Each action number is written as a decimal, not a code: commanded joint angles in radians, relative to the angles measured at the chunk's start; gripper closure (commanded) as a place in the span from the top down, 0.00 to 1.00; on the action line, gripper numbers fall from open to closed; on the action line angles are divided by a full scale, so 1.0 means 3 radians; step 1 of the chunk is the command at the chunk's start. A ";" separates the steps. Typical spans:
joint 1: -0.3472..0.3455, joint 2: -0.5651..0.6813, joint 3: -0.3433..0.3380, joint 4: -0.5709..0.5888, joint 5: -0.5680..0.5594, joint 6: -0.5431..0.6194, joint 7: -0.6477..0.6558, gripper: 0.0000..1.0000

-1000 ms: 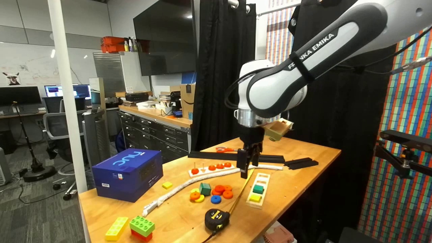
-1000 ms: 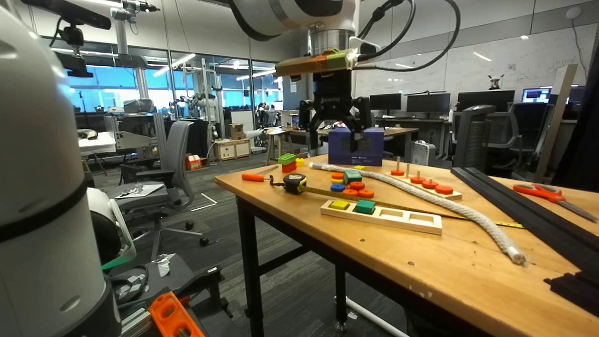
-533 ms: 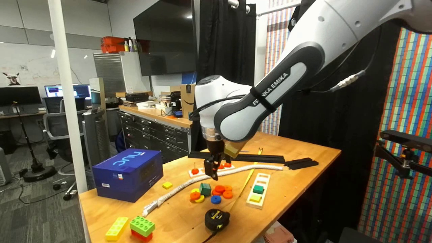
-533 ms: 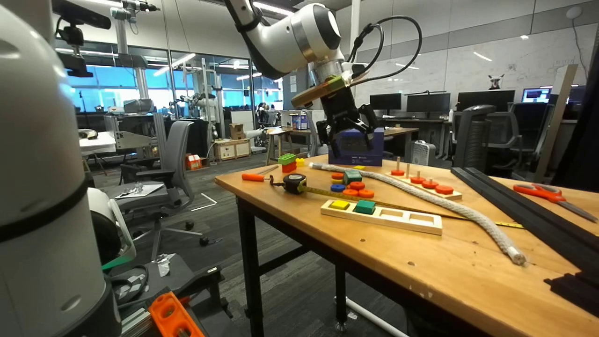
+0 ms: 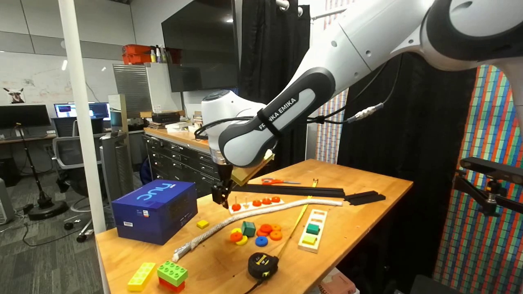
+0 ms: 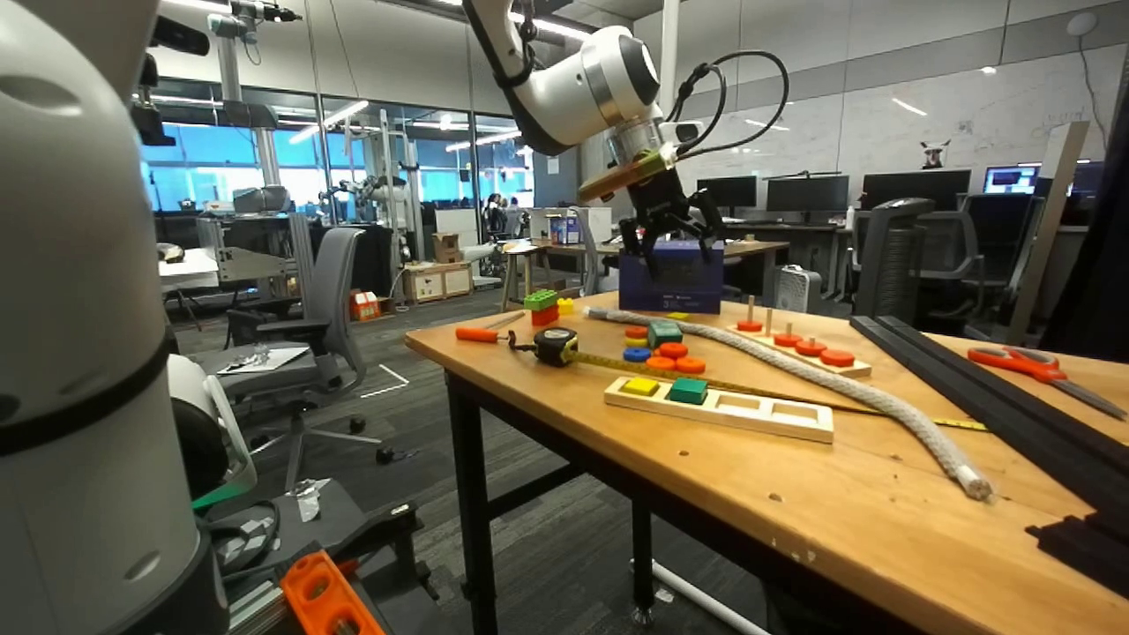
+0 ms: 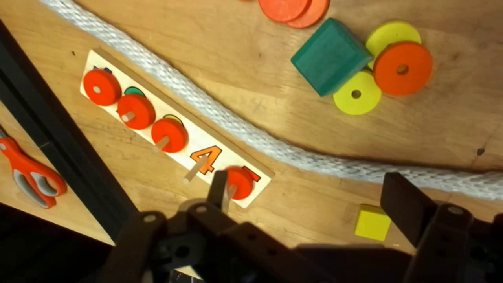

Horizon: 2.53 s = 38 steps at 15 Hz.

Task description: Place the yellow square block on the board at the front of the table

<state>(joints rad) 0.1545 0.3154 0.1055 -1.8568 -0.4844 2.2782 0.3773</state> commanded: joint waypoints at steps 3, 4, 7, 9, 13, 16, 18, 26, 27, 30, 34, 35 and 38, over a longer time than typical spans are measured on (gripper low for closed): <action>0.0064 0.0528 -0.0100 0.0718 0.0400 -0.0067 -0.0249 1.00; 0.0069 0.0633 -0.0104 0.0840 0.0477 -0.0086 -0.0307 1.00; 0.0080 0.0874 -0.0114 0.1130 0.0647 -0.0118 -0.0442 1.00; 0.0085 0.1030 -0.0115 0.1315 0.0745 -0.0158 -0.0524 1.00; 0.0071 0.1327 -0.0090 0.1670 0.0967 -0.0268 -0.0718 1.00; 0.0070 0.1506 -0.0082 0.1907 0.1093 -0.0395 -0.0805 1.00; 0.0030 0.1591 -0.0037 0.2017 0.1220 -0.0446 -0.0895 1.00; 0.0038 0.1844 -0.0041 0.2409 0.1427 -0.0685 -0.1039 1.00; 0.0037 0.1868 -0.0040 0.2449 0.1436 -0.0720 -0.1042 1.00; 0.0030 0.1932 -0.0038 0.2531 0.1463 -0.0788 -0.1057 0.84; 0.0033 0.1993 -0.0042 0.2615 0.1488 -0.0829 -0.1072 0.49; 0.0035 0.1999 -0.0047 0.2640 0.1484 -0.0841 -0.1071 0.42; 0.0047 0.2009 -0.0061 0.2700 0.1471 -0.0902 -0.1051 0.20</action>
<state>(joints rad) 0.1618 0.8884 0.0911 -1.1158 -0.0660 2.0465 0.0774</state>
